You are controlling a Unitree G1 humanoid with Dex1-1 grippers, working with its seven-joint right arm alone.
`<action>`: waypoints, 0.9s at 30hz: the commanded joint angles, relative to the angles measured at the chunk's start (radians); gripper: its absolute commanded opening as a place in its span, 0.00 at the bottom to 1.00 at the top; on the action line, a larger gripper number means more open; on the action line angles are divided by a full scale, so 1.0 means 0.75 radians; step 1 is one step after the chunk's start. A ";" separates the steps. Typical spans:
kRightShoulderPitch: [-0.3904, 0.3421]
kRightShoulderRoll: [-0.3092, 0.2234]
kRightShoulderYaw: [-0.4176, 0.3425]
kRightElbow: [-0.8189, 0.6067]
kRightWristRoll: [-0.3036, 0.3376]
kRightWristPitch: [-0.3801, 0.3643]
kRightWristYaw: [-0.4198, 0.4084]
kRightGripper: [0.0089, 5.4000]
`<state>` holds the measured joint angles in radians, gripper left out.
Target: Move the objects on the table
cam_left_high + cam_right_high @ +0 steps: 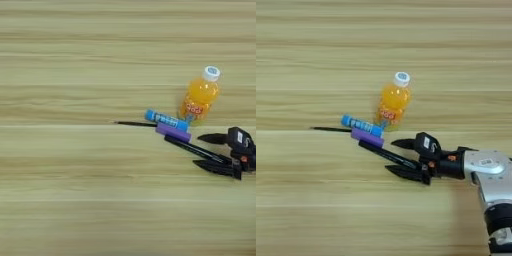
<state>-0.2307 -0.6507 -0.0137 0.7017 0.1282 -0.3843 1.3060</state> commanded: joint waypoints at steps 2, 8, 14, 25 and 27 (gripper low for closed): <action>-0.075 -0.053 -0.023 -0.036 0.004 -0.017 -0.041 0.78; -0.071 -0.053 -0.029 -0.053 0.022 -0.006 -0.028 0.89; -0.071 -0.054 -0.035 -0.074 0.036 0.001 -0.017 1.00; -0.064 -0.055 -0.043 -0.105 0.050 0.012 -0.016 1.00; -0.063 -0.056 -0.043 -0.107 0.051 0.014 -0.015 1.00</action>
<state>-0.2302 -0.6507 -0.0163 0.6679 0.1455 -0.3790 1.3250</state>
